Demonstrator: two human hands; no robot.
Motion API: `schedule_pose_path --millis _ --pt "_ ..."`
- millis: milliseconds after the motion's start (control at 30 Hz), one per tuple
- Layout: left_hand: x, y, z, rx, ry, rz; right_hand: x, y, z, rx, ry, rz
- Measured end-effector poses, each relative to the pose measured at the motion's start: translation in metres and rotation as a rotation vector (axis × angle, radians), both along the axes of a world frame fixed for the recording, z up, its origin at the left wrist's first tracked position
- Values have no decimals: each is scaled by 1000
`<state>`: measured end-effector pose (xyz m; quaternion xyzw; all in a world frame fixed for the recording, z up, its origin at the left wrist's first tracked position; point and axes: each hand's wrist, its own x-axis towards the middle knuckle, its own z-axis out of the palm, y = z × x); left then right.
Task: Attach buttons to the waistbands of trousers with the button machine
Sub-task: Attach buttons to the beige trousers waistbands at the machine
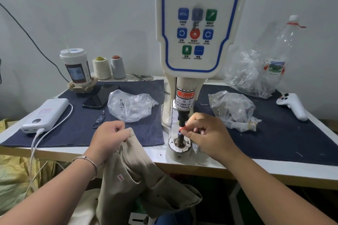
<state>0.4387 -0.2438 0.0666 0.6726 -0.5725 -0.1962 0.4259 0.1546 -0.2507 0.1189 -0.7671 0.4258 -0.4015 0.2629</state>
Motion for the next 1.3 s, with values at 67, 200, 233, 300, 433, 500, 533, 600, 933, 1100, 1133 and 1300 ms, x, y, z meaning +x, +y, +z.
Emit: schedule_pose_path --millis 67,200,233,300,433,500,533,600,933,1100,1133,1300 --pt "0 0 0 3 -3 3 0 1 1 8 -4 6" --pt "-2 4 4 10 30 -14 -8 13 4 -26 -29 -73" --pt "-3 7 8 11 48 -22 -11 21 4 -22 -53 -102" --pt "-7 16 16 21 108 -60 -17 41 3 -8 -84 -132" --pt "-23 47 32 88 201 -248 -10 94 -14 105 -71 -53" --pt "-37 64 43 98 266 -346 8 117 -22 183 -60 63" --pt "-45 71 50 89 296 -379 17 126 -26 194 -45 111" --pt "-57 80 65 68 369 -420 33 136 -33 137 -18 144" --pt "-72 103 116 31 606 -483 37 144 -12 79 -88 124" --pt "-67 109 117 54 661 -535 30 145 -4 204 -118 276" --pt "-66 109 117 57 660 -537 29 144 -2 214 -88 296" --pt "-52 114 110 100 683 -502 17 145 10 197 -90 404"
